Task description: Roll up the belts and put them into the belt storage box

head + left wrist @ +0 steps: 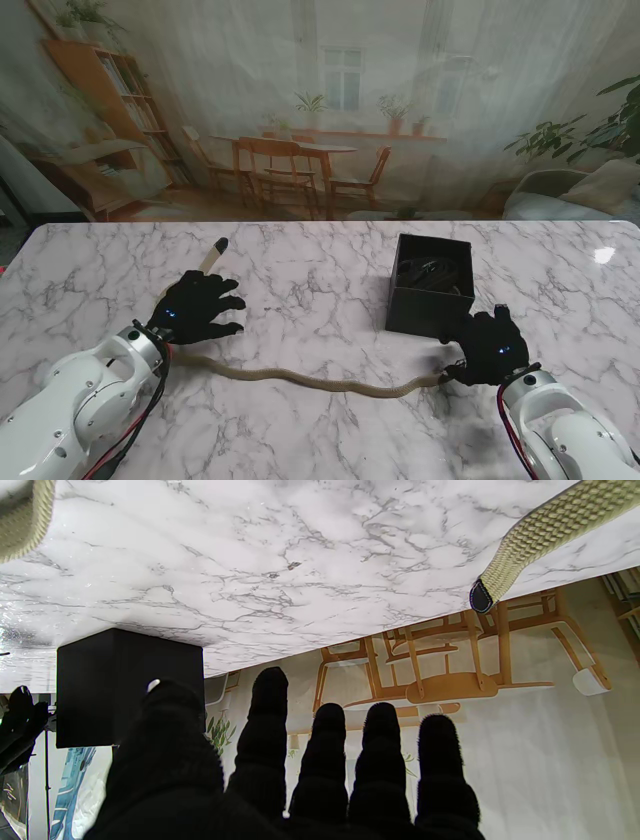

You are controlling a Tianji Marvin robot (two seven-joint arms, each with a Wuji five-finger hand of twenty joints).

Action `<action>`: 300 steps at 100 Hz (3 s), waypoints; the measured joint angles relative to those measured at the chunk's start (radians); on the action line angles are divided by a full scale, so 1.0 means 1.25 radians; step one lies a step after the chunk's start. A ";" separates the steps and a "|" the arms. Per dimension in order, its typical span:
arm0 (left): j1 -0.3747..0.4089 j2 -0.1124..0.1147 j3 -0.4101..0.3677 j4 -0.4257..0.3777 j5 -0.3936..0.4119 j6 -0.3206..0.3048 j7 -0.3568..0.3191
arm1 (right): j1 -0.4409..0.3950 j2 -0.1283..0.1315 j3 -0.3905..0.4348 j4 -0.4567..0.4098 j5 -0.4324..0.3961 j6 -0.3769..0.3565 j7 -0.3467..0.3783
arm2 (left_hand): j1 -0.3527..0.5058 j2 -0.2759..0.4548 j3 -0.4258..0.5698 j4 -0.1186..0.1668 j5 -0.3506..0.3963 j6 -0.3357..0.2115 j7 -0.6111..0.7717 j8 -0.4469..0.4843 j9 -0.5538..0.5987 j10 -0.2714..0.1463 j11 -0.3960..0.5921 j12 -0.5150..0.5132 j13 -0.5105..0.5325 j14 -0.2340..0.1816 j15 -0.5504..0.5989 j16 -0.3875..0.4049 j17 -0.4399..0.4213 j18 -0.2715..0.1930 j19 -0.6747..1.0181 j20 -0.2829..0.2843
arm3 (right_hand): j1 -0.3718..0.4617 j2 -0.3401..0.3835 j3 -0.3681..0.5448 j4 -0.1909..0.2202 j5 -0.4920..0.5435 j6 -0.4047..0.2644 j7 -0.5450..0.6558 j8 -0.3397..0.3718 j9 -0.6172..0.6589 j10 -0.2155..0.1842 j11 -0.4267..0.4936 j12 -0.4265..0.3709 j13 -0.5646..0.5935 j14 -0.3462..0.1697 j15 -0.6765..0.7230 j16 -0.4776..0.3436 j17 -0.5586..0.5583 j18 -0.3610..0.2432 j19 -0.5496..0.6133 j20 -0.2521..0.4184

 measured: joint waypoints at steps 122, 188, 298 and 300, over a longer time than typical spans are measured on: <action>0.023 0.003 -0.023 -0.016 0.039 -0.019 0.023 | 0.084 0.003 -0.127 0.113 0.086 0.073 0.025 | 0.000 0.000 0.000 0.000 0.000 0.007 0.001 0.000 0.000 0.008 0.000 0.002 0.000 0.004 0.000 0.000 -0.006 0.000 0.009 0.000 | 0.159 -0.080 0.126 -0.091 0.109 -0.063 0.260 -0.168 0.424 -0.125 0.165 0.183 0.223 -0.102 0.052 0.024 0.093 0.000 0.040 -0.036; 0.065 0.001 -0.058 -0.061 0.056 -0.046 0.065 | 0.070 -0.006 -0.130 0.123 0.173 0.022 -0.028 | 0.000 0.000 0.000 0.000 0.000 0.007 0.002 0.000 0.000 0.008 0.000 0.002 0.000 0.005 0.000 0.000 -0.007 0.000 0.009 0.000 | 0.208 0.065 0.182 -0.015 -0.164 -0.088 0.070 -0.219 0.569 -0.103 0.394 0.136 0.470 -0.066 0.256 0.143 0.288 -0.030 0.206 0.008; 0.121 0.001 -0.096 -0.104 0.084 -0.067 0.130 | -0.040 -0.003 0.061 -0.026 -0.022 -0.253 -0.030 | 0.000 0.000 0.000 0.000 0.001 0.007 0.005 0.001 0.000 0.008 0.000 0.002 0.000 0.006 0.000 0.000 -0.007 0.000 0.009 0.000 | 0.141 0.128 0.107 0.001 -0.140 -0.130 0.017 -0.218 0.308 -0.074 0.034 0.049 0.308 -0.055 0.154 0.125 0.158 -0.011 0.137 0.028; 0.123 0.001 -0.096 -0.105 0.085 -0.067 0.132 | -0.046 -0.001 0.071 -0.032 -0.022 -0.269 -0.024 | 0.000 0.000 0.000 0.000 0.001 0.007 0.005 0.001 0.000 0.008 0.000 0.002 0.000 0.006 0.000 0.000 -0.007 0.000 0.009 0.000 | 0.158 0.128 0.128 0.001 -0.150 -0.131 0.000 -0.223 0.269 -0.075 0.017 0.041 0.296 -0.059 0.140 0.125 0.149 -0.011 0.120 0.028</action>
